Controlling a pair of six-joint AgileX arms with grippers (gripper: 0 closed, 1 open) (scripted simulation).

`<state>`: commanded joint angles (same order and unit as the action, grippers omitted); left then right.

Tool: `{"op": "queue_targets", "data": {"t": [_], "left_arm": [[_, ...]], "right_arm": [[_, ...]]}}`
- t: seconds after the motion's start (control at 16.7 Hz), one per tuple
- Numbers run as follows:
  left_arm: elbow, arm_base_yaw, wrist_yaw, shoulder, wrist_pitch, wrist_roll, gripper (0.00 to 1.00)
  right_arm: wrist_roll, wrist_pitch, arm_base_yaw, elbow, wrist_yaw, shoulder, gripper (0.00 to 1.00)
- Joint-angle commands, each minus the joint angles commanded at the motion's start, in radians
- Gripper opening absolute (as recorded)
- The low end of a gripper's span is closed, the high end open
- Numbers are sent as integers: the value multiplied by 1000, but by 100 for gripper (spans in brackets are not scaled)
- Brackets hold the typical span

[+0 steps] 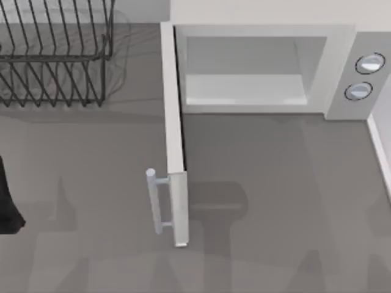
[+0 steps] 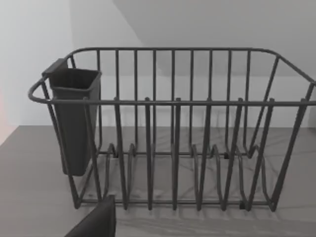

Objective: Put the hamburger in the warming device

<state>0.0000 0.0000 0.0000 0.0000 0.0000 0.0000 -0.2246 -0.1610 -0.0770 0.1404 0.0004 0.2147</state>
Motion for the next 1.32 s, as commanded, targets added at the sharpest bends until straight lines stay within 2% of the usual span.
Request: {"op": "queue_targets", "data": {"t": [0.18,0.6,0.78,1.02,1.32], "left_arm": [[0,0,0,0,0,0,100],[0,0,0,0,0,0,100],[0,0,0,0,0,0,100],[0,0,0,0,0,0,100],[0,0,0,0,0,0,100]], "right_arm": [[-249,-155,-69,120,-1,219,100],[-963,-557,-245,408,2,800,100],[-1190,-690,-308,518,3,986,100],[-1372,-796,-363,625,3,1139,100],[-1412,-818,-375,650,3,1172,100]]}}
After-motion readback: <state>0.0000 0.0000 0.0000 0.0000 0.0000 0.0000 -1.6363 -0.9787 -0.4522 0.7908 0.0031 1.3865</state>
